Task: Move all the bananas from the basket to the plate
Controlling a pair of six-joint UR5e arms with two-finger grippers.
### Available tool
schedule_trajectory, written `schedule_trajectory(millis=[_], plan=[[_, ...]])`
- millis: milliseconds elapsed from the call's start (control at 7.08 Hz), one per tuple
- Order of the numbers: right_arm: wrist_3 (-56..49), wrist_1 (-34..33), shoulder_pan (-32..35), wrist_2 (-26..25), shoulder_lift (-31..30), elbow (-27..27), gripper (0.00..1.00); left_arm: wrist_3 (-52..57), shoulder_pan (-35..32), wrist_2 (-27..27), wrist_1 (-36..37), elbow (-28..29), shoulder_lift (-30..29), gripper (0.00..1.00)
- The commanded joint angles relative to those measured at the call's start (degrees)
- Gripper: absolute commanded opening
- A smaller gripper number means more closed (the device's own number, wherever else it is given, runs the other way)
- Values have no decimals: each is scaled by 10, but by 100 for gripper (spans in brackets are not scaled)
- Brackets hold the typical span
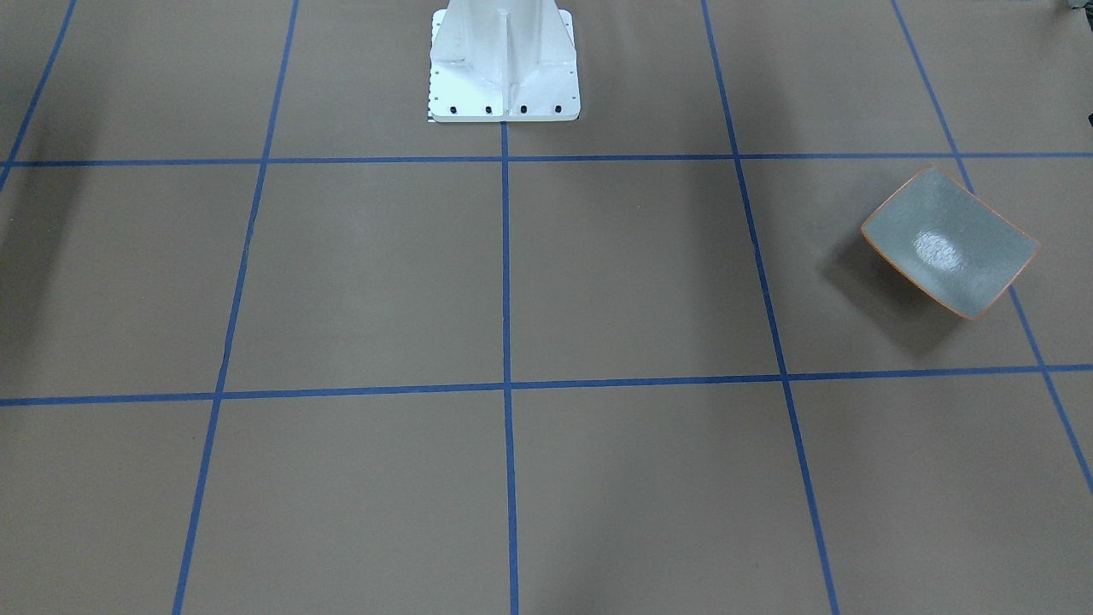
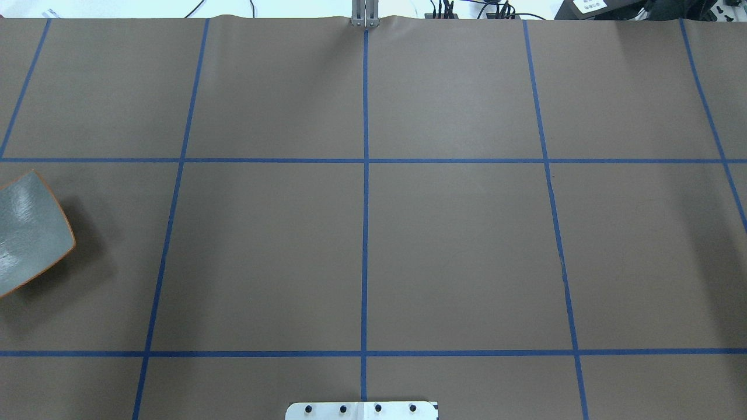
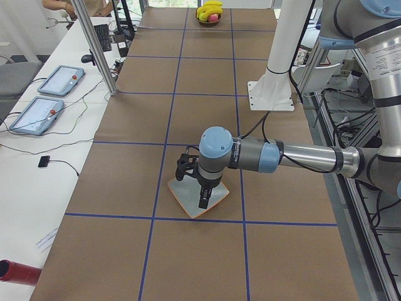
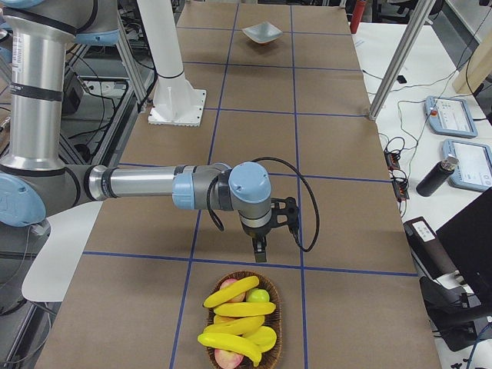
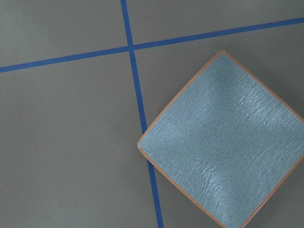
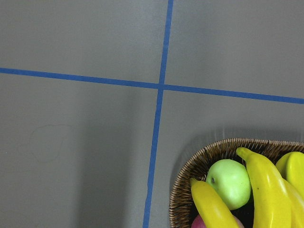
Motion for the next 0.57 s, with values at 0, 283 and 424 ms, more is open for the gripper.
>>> schedule_trajectory(millis=[0, 283, 424], plan=[[0, 0, 0, -1, 0, 0, 99, 0, 0, 0, 0, 0, 0, 100], [-46, -1, 0, -1, -6, -7, 99, 0, 0, 0, -1, 1, 0, 100], [-91, 1, 0, 0, -11, -24, 100, 0, 0, 0, -1, 1, 0, 100]])
